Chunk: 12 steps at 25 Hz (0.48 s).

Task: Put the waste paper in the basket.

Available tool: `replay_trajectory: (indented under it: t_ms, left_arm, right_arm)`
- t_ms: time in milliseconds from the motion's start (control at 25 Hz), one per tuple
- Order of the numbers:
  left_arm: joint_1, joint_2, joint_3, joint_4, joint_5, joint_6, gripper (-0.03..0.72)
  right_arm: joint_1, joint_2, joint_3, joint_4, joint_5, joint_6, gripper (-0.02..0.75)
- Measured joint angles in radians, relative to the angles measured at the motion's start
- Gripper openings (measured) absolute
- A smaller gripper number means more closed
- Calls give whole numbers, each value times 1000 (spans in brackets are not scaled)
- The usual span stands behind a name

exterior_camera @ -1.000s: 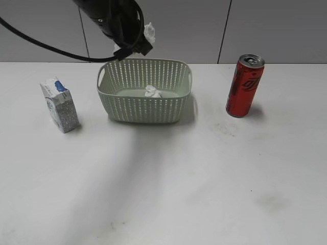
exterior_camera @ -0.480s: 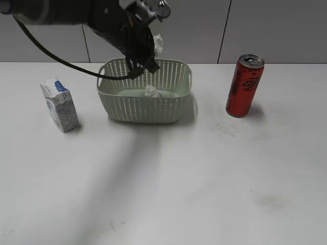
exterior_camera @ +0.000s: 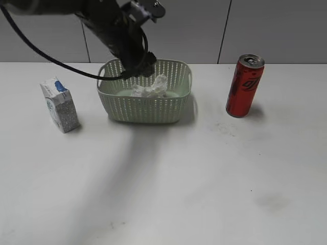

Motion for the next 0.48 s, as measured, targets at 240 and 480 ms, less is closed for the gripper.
replay_trajectory:
  t_ms: [240, 480]
  left_arm:
    - [67, -156, 0, 11, 242, -84, 646]
    - [291, -261, 0, -58, 487, -137, 625]
  right_arm:
    - [0, 0, 0, 0, -1, -1, 500]
    - [0, 0, 0, 0, -1, -1, 500]
